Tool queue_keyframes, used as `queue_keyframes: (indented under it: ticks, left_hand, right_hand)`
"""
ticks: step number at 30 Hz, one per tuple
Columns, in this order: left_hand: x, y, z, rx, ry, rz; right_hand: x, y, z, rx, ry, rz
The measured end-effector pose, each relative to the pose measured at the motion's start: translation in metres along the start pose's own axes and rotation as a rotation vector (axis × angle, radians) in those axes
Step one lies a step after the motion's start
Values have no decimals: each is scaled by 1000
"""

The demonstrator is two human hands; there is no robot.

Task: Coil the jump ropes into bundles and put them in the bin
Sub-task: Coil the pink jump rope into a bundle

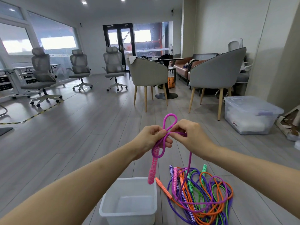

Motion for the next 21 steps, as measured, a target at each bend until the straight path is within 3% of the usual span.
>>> queue_keyframes:
  ticks: [10,12,17,21]
  left_hand:
    - [5,1,-3,-61,-23,122]
    - [9,-4,-4,-22,-8,46]
    - [12,-9,-5,-1,-83,-447]
    - [8,2,-4,-35,-117,-476]
  right_hand:
    - [6,-2,-1,8,115,102]
    - [22,-1,-2,-15,214,148]
    - [53,1,-10,6,478,283]
    - [56,12,-7,90,678,449]
Point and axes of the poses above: each hand's wrist, its own z-axis towards the middle knuckle, its own y-axis out of the palm, x = y × z, the point moved 6 cm from there along z, towards the middle knuckle, and after that the axes turned 10 degrees about -z, right-handed, at the moved point
